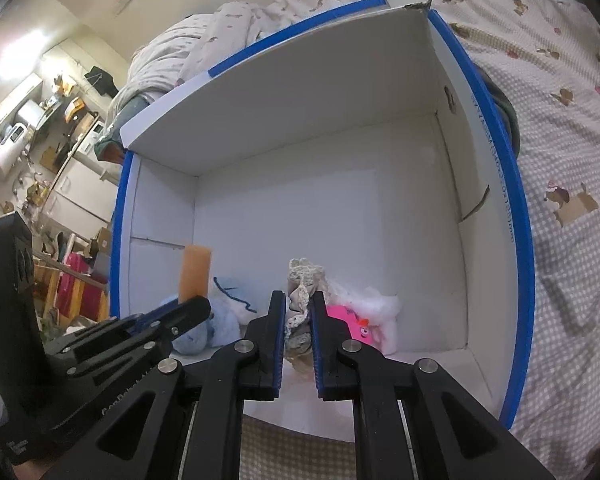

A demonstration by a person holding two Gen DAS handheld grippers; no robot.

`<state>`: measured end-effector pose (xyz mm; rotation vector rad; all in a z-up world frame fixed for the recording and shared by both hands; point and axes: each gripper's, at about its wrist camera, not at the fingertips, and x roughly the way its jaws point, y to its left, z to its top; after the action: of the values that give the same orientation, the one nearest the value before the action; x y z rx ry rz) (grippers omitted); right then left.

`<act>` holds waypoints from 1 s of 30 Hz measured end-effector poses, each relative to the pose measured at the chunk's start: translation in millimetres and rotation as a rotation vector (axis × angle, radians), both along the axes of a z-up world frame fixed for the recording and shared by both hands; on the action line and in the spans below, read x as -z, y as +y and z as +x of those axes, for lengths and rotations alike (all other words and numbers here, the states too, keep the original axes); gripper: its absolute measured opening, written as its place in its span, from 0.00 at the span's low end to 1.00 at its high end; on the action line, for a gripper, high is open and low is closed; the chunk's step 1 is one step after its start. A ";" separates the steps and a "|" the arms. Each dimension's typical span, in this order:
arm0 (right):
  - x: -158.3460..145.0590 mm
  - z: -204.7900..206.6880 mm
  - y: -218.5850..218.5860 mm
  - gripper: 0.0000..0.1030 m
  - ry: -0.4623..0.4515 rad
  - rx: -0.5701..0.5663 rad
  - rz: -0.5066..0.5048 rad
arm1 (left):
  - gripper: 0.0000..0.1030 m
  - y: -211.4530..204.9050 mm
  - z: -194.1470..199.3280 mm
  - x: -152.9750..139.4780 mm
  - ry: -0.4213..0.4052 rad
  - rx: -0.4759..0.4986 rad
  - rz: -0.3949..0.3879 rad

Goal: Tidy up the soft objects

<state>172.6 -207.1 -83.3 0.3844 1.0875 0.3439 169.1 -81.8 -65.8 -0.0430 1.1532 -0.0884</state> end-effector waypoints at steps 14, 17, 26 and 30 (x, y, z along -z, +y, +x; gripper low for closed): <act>-6.2 -0.6 -13.4 0.75 -0.030 0.067 0.008 | 0.60 16.8 -12.0 -27.3 -0.071 -0.038 -0.010; -9.1 -3.1 -13.8 0.83 -0.048 0.075 0.012 | 0.60 23.2 -17.3 -35.7 -0.080 -0.054 -0.005; -28.3 -21.7 -21.3 1.00 -0.166 0.126 -0.005 | 0.80 51.1 -43.4 -56.3 -0.153 -0.067 0.043; -35.4 -34.1 -14.4 1.00 -0.165 0.131 -0.091 | 0.81 75.6 -55.4 -56.5 -0.119 -0.107 0.009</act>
<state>138.5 -221.5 -47.8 0.3385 0.9087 0.2057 113.7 -6.2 -9.3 -0.0904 1.0309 0.0086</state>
